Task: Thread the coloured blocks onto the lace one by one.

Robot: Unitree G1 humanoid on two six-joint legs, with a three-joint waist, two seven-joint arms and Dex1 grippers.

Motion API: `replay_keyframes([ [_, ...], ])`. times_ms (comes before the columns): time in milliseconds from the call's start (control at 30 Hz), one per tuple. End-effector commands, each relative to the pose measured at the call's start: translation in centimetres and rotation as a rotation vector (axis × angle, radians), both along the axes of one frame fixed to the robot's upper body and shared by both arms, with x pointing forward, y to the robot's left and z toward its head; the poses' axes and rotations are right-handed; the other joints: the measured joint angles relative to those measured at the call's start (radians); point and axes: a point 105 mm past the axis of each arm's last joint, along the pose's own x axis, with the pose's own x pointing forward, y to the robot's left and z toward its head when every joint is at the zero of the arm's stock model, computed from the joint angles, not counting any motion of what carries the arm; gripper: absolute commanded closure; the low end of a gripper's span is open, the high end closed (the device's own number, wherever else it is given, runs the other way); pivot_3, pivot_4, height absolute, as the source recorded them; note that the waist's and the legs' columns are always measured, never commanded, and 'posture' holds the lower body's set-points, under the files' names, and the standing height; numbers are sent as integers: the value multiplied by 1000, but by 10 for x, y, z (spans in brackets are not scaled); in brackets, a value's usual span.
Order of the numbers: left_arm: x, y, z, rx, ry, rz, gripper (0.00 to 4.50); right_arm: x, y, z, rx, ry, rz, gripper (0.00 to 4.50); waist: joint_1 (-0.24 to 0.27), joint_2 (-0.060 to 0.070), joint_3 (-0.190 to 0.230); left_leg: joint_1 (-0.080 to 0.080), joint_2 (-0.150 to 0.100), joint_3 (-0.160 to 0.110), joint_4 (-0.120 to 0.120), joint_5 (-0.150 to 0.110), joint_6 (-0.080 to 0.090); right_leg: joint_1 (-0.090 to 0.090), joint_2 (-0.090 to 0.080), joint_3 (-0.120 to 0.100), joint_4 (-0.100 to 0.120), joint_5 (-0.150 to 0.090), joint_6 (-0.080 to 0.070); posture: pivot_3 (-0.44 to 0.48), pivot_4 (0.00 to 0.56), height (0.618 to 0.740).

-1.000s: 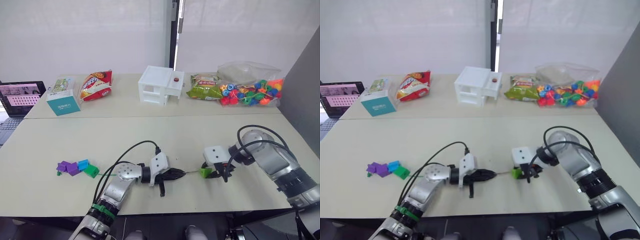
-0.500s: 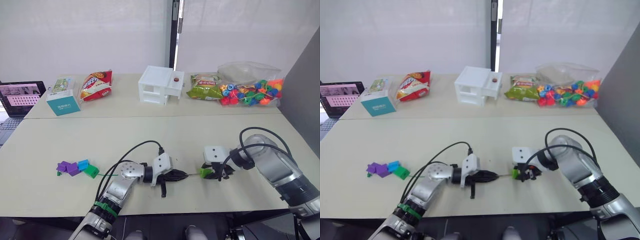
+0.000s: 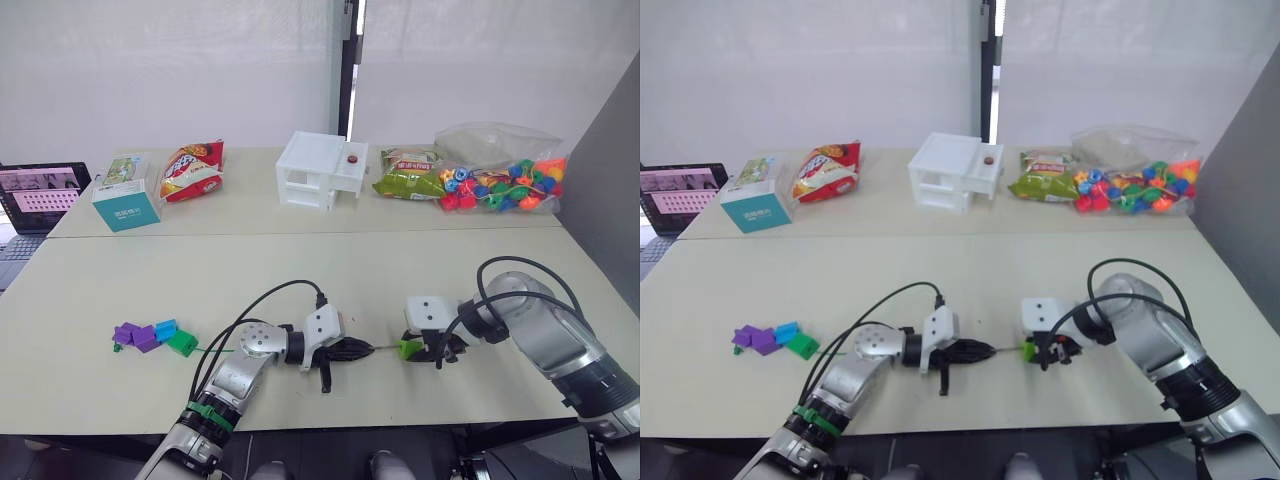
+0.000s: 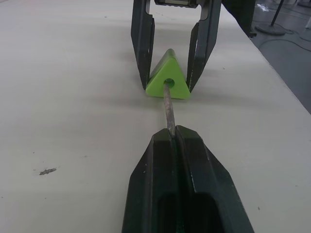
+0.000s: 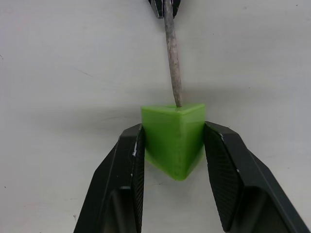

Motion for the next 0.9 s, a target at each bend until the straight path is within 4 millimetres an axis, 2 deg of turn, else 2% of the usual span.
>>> replay_keyframes([
  [33, -1, -8, 1, 0, -2, -29, 4500, -6, 7, -10, -3, 36, 21, 3222, 0, 0, 0, 0, 0, 0, 0, 0, 0, 0, 0, 0, 0, 0, 0, 0, 150, 740],
  [300, 0, -31, 8, 3, -54, -92, 4500, -8, 10, -11, -2, 36, 18, 3222, -1, -1, -1, 0, 0, 0, 0, 0, 0, 0, 0, 0, 0, 0, 0, 0, 150, 740],
  [533, 7, -52, 17, -29, -103, -62, 4500, -10, 14, -11, 5, 41, 13, 3222, -2, -1, -1, 0, 0, 0, 0, 0, 0, 0, 0, 0, 0, 0, 0, 0, 150, 740],
  [767, 9, -42, 16, -16, -94, -15, 2292, -11, 14, -11, 2, 43, 4, 3222, -1, -1, -1, 0, 0, 0, 0, 0, 0, 0, 0, 0, 0, 0, 0, 0, 150, 740],
  [833, 11, -32, 16, 10, -117, 2, 1672, -11, 14, -12, 1, 44, 2, 3222, -2, -1, -1, 0, 0, 0, 0, 0, 0, -1, 0, 0, 0, 0, 0, 0, 150, 740],
  [900, 12, -17, 12, 91, -143, 6, 1637, -10, 14, -13, 2, 44, 0, 3222, -4, -1, -1, 0, 0, 0, 0, 0, 0, -1, 0, 0, 0, 0, 0, 0, 150, 740],
])
